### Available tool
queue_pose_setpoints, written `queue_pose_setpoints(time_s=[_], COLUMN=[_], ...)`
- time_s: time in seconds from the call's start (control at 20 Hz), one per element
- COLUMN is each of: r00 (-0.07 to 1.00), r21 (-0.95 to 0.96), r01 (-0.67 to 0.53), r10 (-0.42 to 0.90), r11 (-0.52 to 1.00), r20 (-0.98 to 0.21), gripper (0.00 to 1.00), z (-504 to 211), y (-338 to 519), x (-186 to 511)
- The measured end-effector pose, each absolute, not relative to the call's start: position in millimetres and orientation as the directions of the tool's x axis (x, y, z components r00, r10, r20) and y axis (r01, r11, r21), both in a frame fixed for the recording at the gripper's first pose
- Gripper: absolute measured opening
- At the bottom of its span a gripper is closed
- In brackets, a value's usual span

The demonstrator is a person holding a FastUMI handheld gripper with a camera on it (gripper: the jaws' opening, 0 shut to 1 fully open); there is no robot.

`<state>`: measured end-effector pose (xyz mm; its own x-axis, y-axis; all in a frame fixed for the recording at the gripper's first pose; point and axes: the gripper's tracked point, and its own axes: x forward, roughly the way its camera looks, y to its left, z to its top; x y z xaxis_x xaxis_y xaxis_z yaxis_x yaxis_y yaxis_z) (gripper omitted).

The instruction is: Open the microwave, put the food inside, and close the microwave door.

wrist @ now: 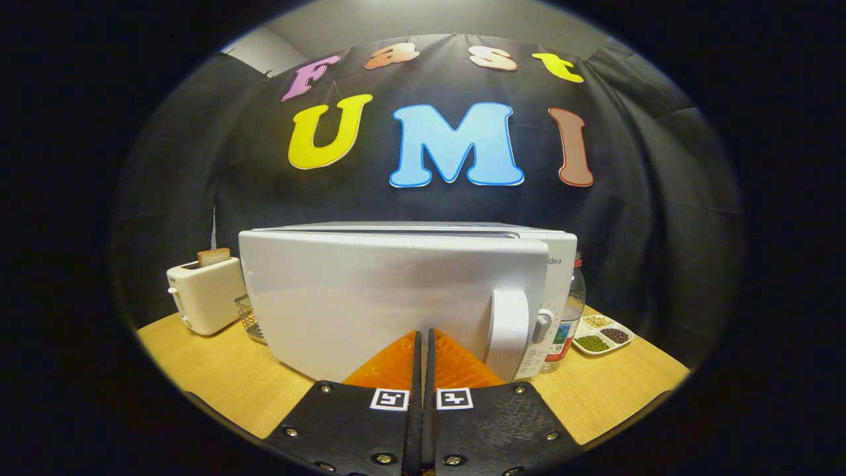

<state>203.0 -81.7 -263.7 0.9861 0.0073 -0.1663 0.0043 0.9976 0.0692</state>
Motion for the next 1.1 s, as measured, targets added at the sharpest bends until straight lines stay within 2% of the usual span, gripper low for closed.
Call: queue_pose_setpoints(time_s=[0.65,0.7,0.8,1.1], r00=[0.986,0.983,0.982,0.983], r21=[0.016,0.041,0.039,0.079], r01=[0.063,0.061,0.070,0.042], r10=[-0.060,-0.053,-0.062,-0.026], r11=[0.998,0.997,0.997,0.996], r20=[-0.156,-0.175,-0.179,-0.183], gripper=[0.02,0.01,0.07,0.08], z=[-269,-270,-270,-252], y=[-94,-91,-91,-86], x=[250,245,248,233])
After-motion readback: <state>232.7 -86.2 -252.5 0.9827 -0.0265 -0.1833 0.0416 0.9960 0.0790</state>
